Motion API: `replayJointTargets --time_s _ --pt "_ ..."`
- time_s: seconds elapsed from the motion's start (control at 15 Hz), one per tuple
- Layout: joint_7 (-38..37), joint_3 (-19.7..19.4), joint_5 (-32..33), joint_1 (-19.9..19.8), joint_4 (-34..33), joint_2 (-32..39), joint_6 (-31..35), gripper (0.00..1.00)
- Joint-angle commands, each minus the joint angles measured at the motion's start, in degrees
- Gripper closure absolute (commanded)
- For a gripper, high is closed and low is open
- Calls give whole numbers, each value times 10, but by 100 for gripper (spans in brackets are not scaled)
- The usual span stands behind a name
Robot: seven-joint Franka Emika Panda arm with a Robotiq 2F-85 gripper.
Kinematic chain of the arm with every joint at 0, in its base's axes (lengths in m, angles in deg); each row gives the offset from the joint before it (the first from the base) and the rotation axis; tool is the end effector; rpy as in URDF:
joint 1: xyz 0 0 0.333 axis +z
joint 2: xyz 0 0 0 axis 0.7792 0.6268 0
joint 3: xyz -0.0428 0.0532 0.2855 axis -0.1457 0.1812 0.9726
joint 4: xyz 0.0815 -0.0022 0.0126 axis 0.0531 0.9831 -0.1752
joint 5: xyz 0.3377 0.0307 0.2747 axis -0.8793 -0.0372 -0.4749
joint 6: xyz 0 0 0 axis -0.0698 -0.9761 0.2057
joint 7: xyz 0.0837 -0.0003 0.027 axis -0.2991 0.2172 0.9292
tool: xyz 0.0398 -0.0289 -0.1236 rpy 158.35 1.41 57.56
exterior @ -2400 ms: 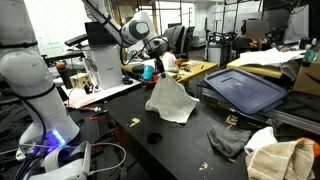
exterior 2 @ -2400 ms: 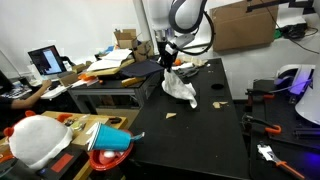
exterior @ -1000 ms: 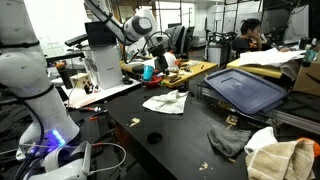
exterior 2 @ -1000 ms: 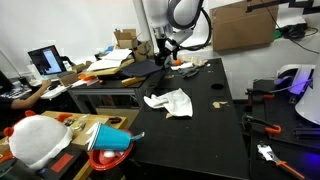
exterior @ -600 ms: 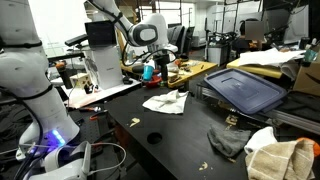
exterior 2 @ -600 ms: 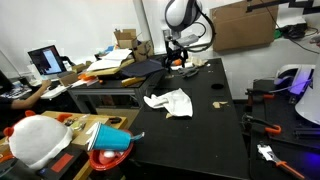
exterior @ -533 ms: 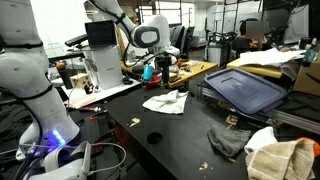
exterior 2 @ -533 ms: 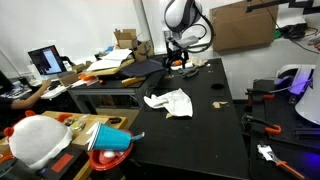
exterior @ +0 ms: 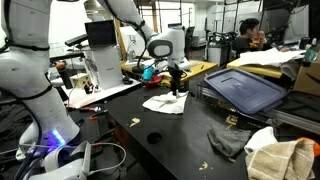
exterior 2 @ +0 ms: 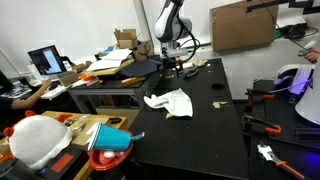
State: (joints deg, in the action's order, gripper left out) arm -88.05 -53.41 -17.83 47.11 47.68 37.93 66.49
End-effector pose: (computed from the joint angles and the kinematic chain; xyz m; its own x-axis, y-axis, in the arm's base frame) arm 0.6133 -0.0938 0.1511 0.6573 -0.7534 -0.0193 -0.7476 -0.6486 -0.1431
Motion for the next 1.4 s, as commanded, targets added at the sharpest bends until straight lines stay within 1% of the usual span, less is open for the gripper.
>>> replayJointTargets --time_s 0.0,0.4,0.87,0.93,1.0,1.07,1.27,1.33 --pt "17 17 -49 -10 -66 58 -13 0" --pt "10 28 -83 -9 -107 120 -27 0" --pt "6 40 -106 -9 -128 146 -41 0" --pt "8 42 -110 -10 -127 146 -43 25" --pt "8 44 -112 -10 -127 147 -46 26" --pt "7 45 -116 -10 -125 147 -52 32" --pt "8 48 -126 -10 -120 147 -61 58" --pt "8 49 -128 -9 -119 147 -62 65"
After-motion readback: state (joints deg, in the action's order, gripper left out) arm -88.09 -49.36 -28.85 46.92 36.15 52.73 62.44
